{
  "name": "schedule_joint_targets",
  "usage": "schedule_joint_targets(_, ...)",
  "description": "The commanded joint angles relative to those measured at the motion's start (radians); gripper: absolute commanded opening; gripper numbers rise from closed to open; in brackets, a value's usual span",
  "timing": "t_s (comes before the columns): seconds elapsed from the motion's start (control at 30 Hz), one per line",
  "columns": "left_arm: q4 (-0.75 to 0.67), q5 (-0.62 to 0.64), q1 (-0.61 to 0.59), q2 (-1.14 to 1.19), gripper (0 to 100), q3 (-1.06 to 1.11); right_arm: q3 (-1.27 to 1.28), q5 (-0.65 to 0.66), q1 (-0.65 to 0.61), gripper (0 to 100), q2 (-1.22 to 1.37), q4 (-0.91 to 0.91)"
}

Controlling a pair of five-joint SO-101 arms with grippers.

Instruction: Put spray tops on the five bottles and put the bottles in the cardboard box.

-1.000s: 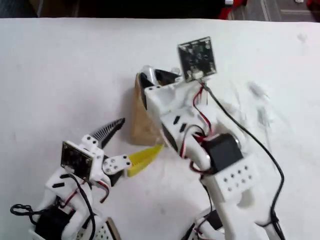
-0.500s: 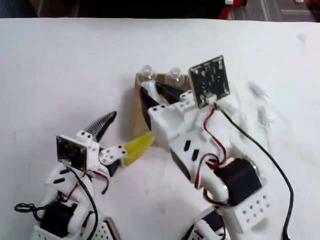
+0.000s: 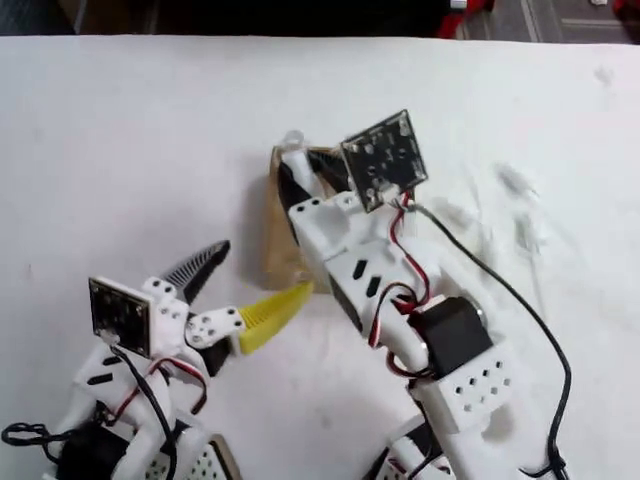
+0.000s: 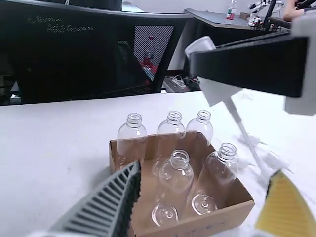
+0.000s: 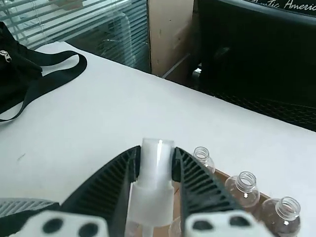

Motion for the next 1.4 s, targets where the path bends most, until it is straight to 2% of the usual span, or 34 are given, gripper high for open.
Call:
schedule_joint_targets(0.0,-0.003,0.023,0.033,-0.007,37,-0.041,0.009,0.008,-0.015,1.6,0.007,-0.051)
schedule_joint_targets(0.2,-0.155,0.018,0.025,-0.007,37,0.081,0.008,0.008,-0.143,1.6,-0.036,0.061)
schedule_joint_targets(0.33,-0.232,0.018,0.001,-0.007,37,0.140,0.011,0.009,-0.147,1.6,-0.131,0.087)
schedule_joint_targets(0.5,-0.236,0.018,-0.062,-0.007,37,0.137,0.014,0.012,-0.147,1.6,-0.203,0.139)
schedule_joint_targets(1.13,-0.307,0.017,-0.128,-0.007,37,0.180,0.006,0.018,-0.147,1.6,-0.223,0.220)
schedule_joint_targets(1.23,-0.305,0.017,-0.128,-0.007,37,0.180,0.005,0.018,-0.131,1.6,-0.223,0.196)
schedule_joint_targets(1.37,-0.299,0.017,-0.128,-0.007,37,0.175,-0.035,0.018,-0.065,1.6,-0.209,0.050)
